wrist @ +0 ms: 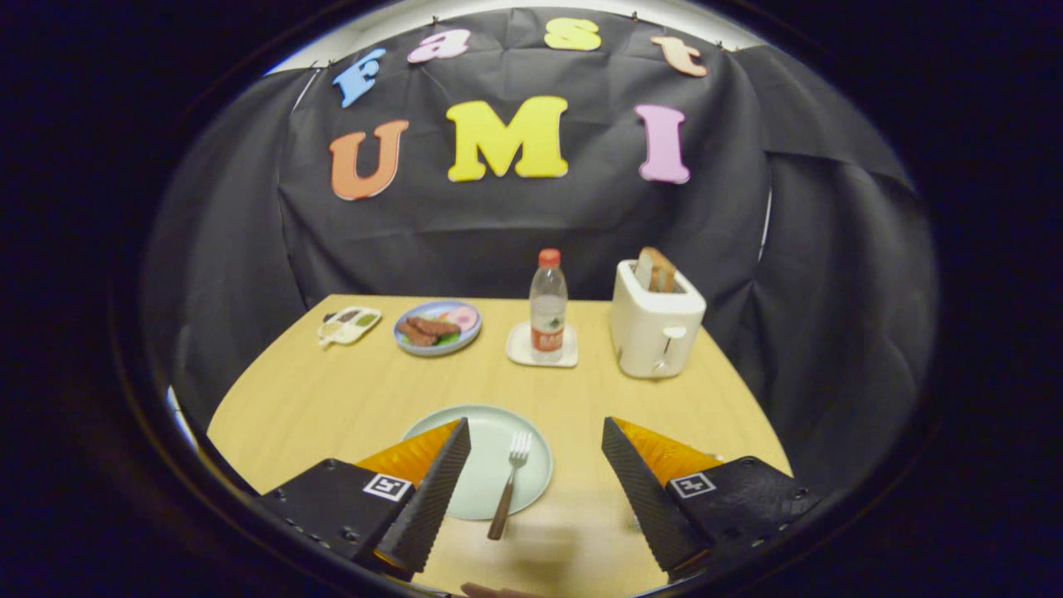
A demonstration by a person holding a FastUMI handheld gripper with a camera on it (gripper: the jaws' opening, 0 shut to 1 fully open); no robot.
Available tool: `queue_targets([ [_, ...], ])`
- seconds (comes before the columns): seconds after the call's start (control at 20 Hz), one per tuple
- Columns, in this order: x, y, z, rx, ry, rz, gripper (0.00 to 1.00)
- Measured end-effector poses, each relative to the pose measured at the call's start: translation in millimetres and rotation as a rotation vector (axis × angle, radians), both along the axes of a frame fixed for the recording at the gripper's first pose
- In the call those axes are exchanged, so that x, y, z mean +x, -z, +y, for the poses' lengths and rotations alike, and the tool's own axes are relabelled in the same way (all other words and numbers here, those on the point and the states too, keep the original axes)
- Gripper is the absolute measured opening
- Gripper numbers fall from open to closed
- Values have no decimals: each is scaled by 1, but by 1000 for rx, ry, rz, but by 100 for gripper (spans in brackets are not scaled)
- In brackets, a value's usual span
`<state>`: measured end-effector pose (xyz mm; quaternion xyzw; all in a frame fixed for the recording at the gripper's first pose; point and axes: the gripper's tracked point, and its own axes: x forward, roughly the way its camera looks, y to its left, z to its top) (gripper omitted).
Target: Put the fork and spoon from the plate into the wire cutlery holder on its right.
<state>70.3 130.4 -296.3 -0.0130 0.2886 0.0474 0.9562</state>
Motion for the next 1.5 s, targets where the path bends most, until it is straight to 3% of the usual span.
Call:
queue_targets([
  [0.3, 2, 89, 16, 0, 41, 187, 87],
  [0.4, 6, 107, 20, 13, 60, 231, 75],
  [0.75, 9, 145, 24, 37, 112, 313, 48],
  [0.85, 12, 148, 26, 46, 126, 309, 28],
  [0.9, 12, 146, 29, 54, 124, 302, 27],
  [1.0, 14, 146, 20, 17, 173, 302, 10],
  [1.1, 11, 146, 25, 38, 185, 310, 10],
  [1.15, 10, 143, 23, 36, 193, 312, 4],
  [1.5, -2, 108, 20, 54, 120, 281, 3],
])
